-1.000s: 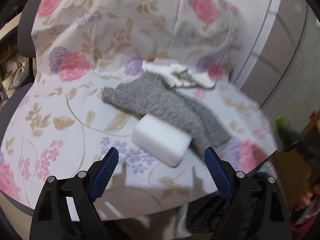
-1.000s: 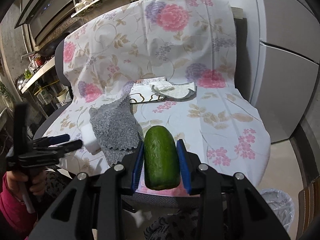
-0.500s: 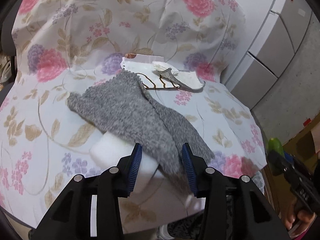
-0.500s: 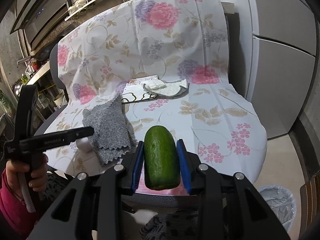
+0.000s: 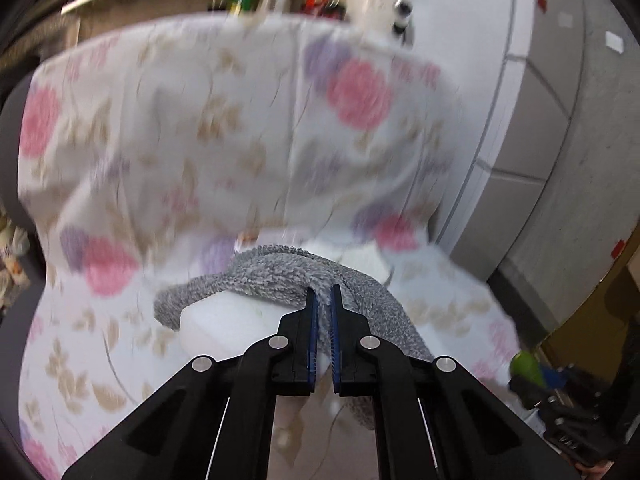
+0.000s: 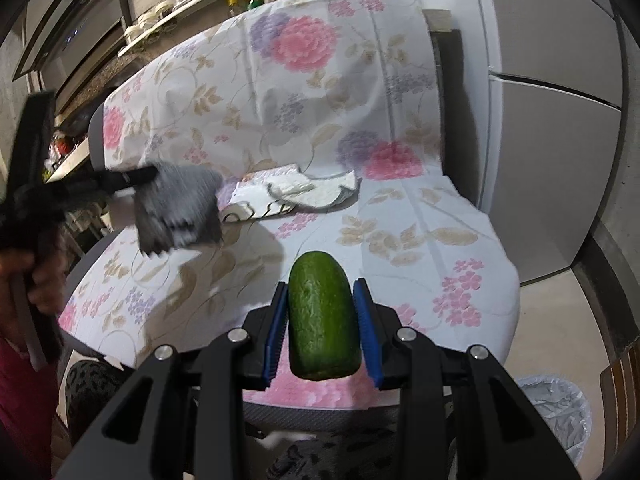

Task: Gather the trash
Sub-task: 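Lift the grey cloth with the left gripper while the right gripper holds the cucumber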

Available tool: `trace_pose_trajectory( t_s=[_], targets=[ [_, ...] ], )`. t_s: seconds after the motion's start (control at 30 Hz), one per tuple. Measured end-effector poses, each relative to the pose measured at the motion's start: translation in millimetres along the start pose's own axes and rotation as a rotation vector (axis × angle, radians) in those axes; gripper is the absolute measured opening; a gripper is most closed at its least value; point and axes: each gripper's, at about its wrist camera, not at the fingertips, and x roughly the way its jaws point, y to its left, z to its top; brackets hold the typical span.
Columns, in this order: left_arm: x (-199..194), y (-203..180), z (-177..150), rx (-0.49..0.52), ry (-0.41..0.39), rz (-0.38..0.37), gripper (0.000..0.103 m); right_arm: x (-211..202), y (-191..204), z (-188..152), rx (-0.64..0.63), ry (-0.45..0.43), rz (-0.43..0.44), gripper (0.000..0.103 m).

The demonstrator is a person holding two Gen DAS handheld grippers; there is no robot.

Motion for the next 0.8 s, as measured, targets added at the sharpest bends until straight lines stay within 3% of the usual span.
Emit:
trace_pose_trajectory(
  t_s=[0.13,0.23,0.33,0.43,0.53,0.6,0.67,0.7,0.8],
  targets=[
    [-16,-28,10,0.053,-0.066,-0.059,0.006,-12,-17,4,0.035,-0.036,-0.021,0.033],
    [-21,-37,15,0.039,-0.078,-0.123,0.006,-20,-30,4,0.060,-0.039,-0.038,0.033],
    [-11,-34,24,0.011,-0.048,-0.107,0.006,-27,-37,1,0.069,-0.038,-0.047,0.033],
    [3,-27,24,-0.013,0.017,-0.153,0.007,-31,-39,-4,0.071,-0.037,-0.047,0.033],
    [18,-23,9,-0.010,0.075,-0.109,0.011,-31,-40,-6,0.071,-0.031,-0.049,0.033],
    [29,-19,-4,-0.018,0.133,-0.084,0.018,-31,-39,-7,0.069,-0.030,-0.044,0.033],
    [38,-12,-25,-0.010,0.177,-0.019,0.044,-31,-37,-7,0.060,-0.028,-0.040,0.033],
    [37,-9,-31,-0.009,0.179,0.003,0.050,-31,-35,-8,0.054,-0.027,-0.039,0.033],
    [23,-4,-61,-0.010,0.171,0.016,0.054,-30,-30,-9,0.039,-0.024,-0.037,0.033]
  ],
)
